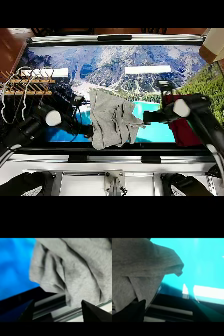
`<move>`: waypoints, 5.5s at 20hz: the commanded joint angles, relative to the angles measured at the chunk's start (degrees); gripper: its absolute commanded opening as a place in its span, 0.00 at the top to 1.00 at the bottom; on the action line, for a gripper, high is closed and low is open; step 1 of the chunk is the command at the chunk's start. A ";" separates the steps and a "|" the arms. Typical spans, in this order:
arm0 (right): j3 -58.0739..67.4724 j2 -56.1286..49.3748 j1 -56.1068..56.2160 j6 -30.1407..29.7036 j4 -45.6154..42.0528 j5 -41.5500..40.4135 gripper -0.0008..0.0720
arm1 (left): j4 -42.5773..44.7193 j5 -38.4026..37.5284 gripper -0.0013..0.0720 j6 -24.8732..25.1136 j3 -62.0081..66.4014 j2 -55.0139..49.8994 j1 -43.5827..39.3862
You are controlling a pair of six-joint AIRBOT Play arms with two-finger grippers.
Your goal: Fold the shirts.
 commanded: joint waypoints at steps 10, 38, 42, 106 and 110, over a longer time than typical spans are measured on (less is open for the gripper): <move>-0.66 -16.90 0.04 -11.63 12.04 -13.29 0.07 | -11.98 16.72 0.74 1.11 -9.33 -6.62 -5.29; 20.33 9.27 5.64 -15.08 8.28 -1.84 0.88 | 16.98 -5.57 0.94 4.68 37.38 21.27 9.62; 20.33 19.34 5.64 -10.80 11.37 -1.95 0.88 | 17.57 -5.62 0.94 4.46 48.76 23.76 9.62; 4.15 2.82 5.62 7.69 1.81 -1.62 0.88 | -29.46 28.41 0.94 19.87 -0.90 -15.26 10.91; 11.74 2.82 5.62 5.57 -1.62 -3.93 0.88 | -19.30 18.38 0.94 27.12 9.73 -5.92 13.99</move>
